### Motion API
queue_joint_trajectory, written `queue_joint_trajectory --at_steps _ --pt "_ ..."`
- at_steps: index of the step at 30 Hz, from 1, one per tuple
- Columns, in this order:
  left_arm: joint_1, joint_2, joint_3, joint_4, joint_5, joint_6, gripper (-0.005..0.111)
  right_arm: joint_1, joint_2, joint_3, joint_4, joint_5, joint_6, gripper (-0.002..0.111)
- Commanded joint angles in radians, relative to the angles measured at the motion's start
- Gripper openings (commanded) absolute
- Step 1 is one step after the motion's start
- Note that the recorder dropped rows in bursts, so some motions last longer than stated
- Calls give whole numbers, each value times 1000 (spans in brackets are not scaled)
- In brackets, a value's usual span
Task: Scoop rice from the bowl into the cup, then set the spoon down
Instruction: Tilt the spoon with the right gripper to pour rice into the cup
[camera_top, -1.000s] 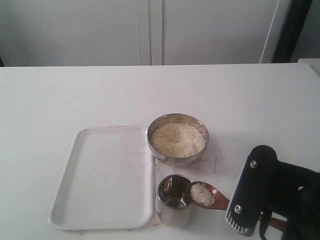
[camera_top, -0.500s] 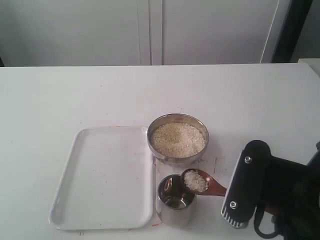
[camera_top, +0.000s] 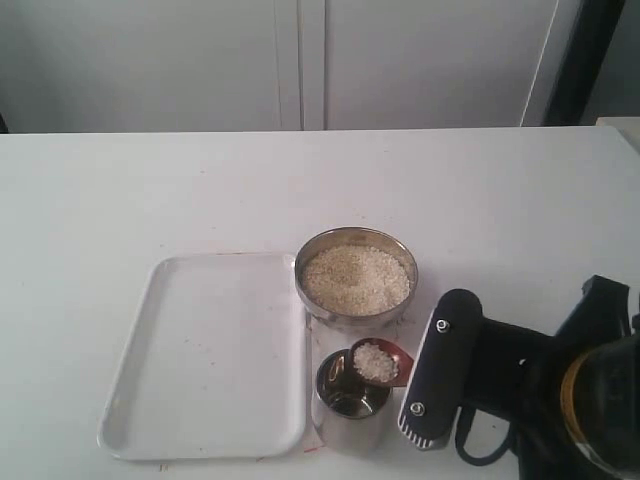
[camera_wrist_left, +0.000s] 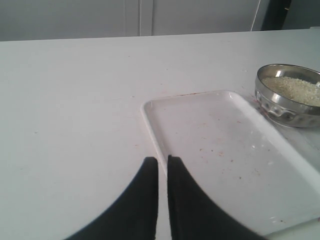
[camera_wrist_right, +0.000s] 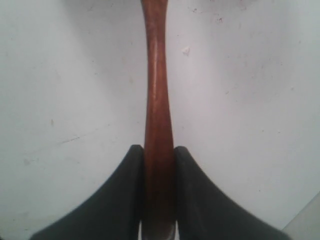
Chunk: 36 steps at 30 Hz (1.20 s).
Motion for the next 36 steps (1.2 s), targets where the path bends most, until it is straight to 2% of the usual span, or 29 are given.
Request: queue_joint_trajectory --at_steps 1,26,36 --pt "-9 1 -6 -8 -3 0 14 5 6 2 -18 -31 -8 0" --pt "-9 1 -6 -8 -3 0 14 5 21 2 -168 -16 -137 0" --pt "-9 1 -6 -8 -3 0 14 5 21 2 -261 -20 -275 0"
